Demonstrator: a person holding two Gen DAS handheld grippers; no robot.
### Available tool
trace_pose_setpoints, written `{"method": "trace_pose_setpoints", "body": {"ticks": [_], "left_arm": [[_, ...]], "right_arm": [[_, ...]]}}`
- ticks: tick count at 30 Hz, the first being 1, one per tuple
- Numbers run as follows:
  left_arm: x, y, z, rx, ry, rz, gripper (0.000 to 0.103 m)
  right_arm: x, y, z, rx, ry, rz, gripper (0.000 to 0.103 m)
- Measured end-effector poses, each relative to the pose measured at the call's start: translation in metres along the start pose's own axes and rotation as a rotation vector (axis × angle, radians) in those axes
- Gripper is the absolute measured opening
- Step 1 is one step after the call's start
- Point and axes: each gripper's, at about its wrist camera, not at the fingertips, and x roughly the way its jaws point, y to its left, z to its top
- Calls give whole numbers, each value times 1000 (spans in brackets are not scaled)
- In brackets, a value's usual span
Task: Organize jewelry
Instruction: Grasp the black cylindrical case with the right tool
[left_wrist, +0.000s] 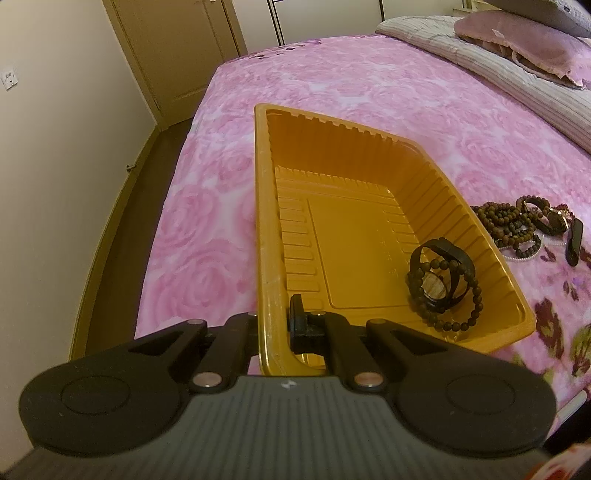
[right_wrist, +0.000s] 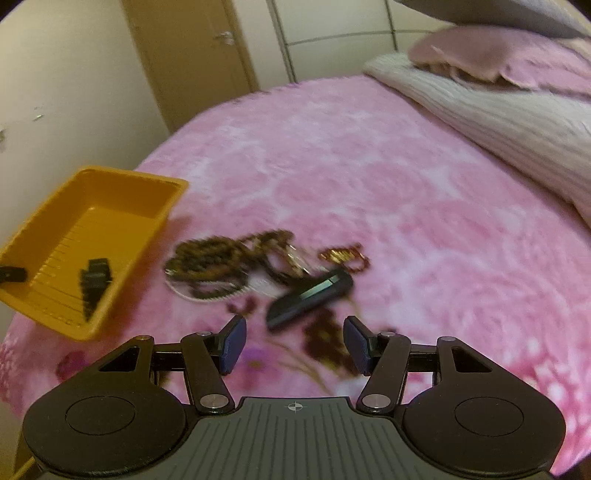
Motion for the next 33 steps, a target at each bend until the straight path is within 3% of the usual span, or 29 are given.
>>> {"method": "trace_pose_setpoints", "body": {"ticks": [5,6,7,8,13,22,24,33], "left_arm": [[0,0,0,0,-1,0,2],[0,0,0,0,-1,2,2],[0,0,0,0,-1,1,2],[0,0,0,1,-1,0,2],[0,0,0,0,-1,0,2],[0,-1,1,0,0,0,2],[0,0,1,0,0,0,2],[0,1,1,1,-1,0,2]], "right_arm": [[12,0,2,-49,-2,-5,60],[14,3,3,-91,-4,-6,65],[17,6,3,-140,-4,-10,83],[22,7,4,-178,-7,-12,93],[34,7,5,-338,-18,-14,94],[56,-2,9,-472,10,38,89],[59,-1,10,-489,22,45,76],[50,6,13,-473,-1,38,75]]}}
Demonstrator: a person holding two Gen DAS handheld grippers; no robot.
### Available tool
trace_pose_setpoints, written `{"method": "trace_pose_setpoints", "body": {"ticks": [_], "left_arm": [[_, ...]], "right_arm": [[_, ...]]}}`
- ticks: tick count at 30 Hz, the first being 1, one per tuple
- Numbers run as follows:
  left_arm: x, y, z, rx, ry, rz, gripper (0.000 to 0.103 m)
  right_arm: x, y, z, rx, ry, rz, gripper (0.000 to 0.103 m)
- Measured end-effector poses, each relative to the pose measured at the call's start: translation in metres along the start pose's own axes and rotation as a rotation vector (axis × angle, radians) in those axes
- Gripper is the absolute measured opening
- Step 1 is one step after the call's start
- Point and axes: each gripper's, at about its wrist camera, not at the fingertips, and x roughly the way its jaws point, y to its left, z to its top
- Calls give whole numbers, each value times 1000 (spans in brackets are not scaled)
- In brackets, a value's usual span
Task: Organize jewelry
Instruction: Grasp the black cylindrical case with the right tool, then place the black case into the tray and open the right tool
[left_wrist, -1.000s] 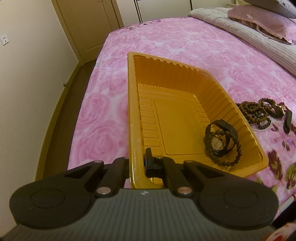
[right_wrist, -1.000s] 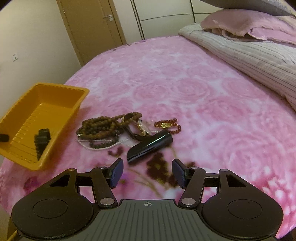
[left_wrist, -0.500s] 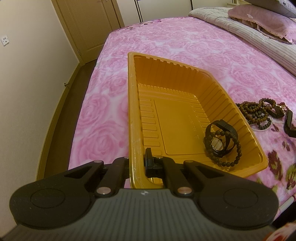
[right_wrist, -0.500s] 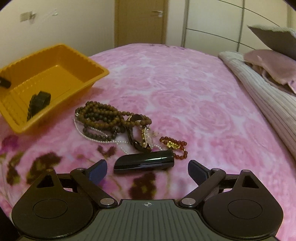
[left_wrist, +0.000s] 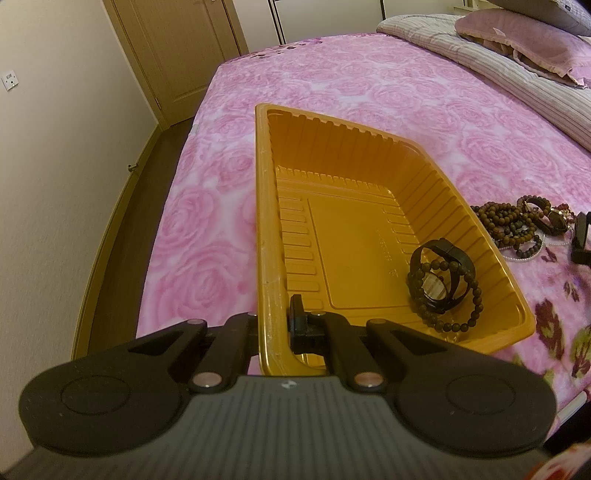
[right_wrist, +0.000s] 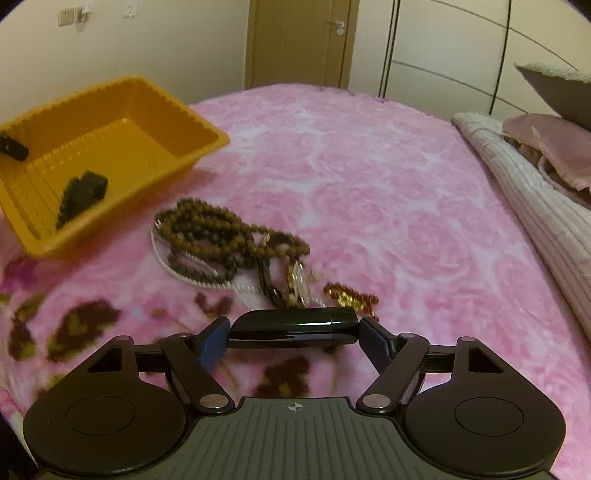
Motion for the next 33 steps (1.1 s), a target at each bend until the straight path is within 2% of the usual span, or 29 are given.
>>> {"method": "trace_pose_setpoints", "body": {"ticks": [5,10,16,21,27,33], "left_arm": [[0,1,-1,0,-1,-1,2],[0,3,-2,-2,-2,-4,3],[0,3,-2,1,-5,-7,3],[0,3,-2,1,-6,-10,3],[1,4,-2,-1,-7,-12,3],[1,4,-2,0,-7,-12,3]], "right_arm": [[-22,15,27,10,-84,47,75],[-32,47,61,1,-158,182,75],[-18,94,87,-68,-186,356,75],[-3,125,104,-167,-198,458,75],[18,148,115,-266,-187,510,75],[29,150,117,-286,-170,522,75]]}}
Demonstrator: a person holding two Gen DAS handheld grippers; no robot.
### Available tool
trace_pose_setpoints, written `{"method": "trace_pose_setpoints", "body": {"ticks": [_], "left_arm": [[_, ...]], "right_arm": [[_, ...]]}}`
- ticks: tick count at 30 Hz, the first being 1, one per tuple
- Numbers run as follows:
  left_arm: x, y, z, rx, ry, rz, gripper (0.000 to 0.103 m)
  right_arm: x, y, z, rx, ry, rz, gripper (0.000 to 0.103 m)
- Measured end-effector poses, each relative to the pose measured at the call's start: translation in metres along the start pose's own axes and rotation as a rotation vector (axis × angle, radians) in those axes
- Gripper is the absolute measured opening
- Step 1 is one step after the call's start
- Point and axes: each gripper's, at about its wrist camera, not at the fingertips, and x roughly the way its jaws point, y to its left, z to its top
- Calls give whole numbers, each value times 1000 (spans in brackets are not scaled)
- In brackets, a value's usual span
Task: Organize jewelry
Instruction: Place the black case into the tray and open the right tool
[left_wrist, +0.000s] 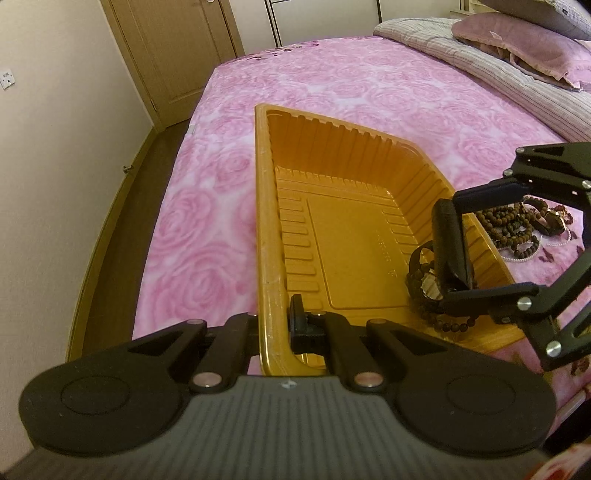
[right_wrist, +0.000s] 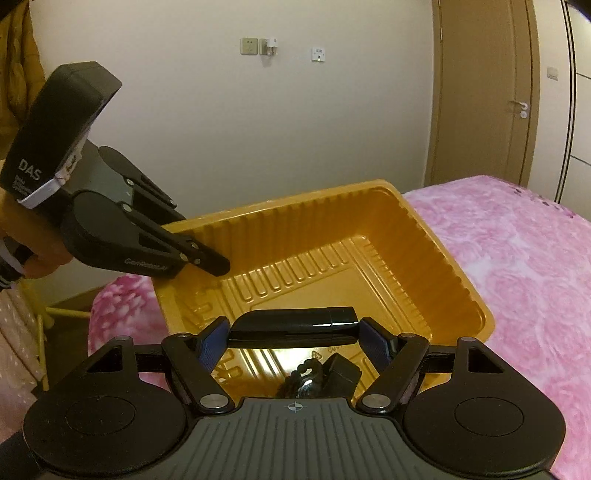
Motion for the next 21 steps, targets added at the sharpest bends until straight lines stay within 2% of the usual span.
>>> {"method": "trace_pose_setpoints", "body": {"ticks": [9,16,21], "left_arm": [[1,-1,0,0,2,2,3],[1,-2,0,0,1,2,2],[1,-2,0,0,1,2,2]], "right_arm": [[1,-5,3,58,-10,14,77],[-29,-14,-6,123,-43,-90,79],[-59,-16,-39,192,-16,-214,79]]}}
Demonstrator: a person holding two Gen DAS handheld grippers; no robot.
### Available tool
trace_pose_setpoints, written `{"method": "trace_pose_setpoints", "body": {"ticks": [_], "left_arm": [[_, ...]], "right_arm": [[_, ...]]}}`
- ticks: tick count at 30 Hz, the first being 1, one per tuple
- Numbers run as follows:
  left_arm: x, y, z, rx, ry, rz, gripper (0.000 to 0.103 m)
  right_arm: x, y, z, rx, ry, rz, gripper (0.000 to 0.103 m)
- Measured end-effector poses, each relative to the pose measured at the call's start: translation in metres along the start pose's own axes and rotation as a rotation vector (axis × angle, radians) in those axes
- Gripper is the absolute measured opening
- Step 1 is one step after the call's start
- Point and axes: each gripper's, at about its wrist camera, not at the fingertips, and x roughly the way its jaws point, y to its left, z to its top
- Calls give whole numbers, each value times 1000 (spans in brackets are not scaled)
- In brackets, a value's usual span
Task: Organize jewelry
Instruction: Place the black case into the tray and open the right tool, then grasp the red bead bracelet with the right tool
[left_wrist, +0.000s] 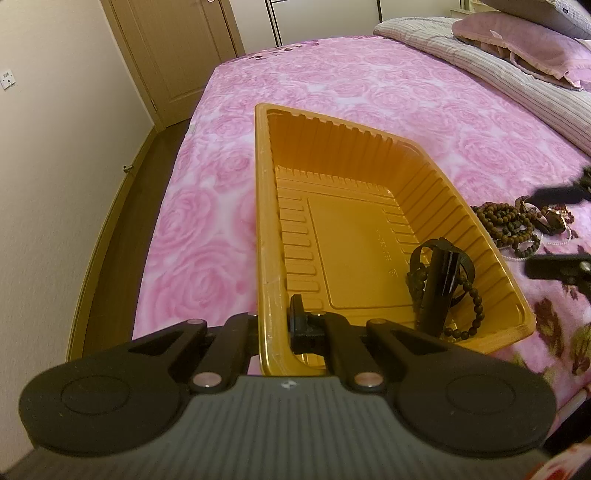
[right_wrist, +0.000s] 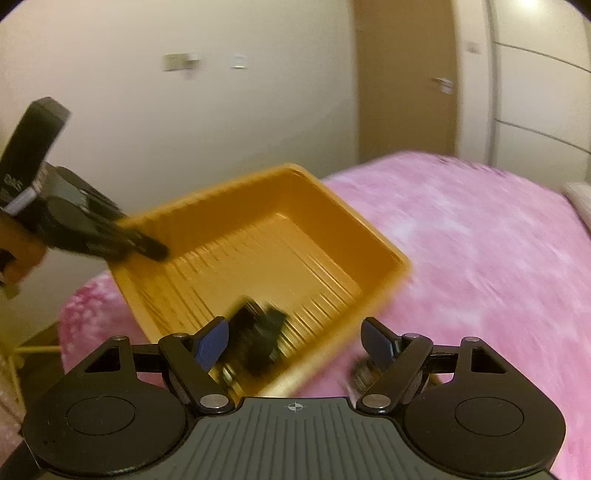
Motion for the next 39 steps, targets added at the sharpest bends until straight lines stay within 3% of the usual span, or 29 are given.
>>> {"method": "trace_pose_setpoints", "body": {"ticks": [8,13,20,27,33,36,39], "left_arm": [[0,-1,-1,-2,-2,1,2],[0,-1,-1,-2,-2,1,2],[0,-1,-1,-1,-2,0,2],[0,-1,-1,-2,-2,0,2],[2,1,-1,-4,5,4,2],[2,0,-1,-2,7,6,2],[3,0,0,-2,8,8,2]], "right_arm": [[-45,-43,-58,264,49,-243,78],[-63,-68,-73,312,60,-365,73],[-64,-96,-82,325,76,-440,46],[-45,-126,-81,284,119,-506,33],[-29,-145,-85,280,182,-500,21],[-29,-142,-84,258,194,-481,5],[-30,-136,-84,219,206,-482,4]]}}
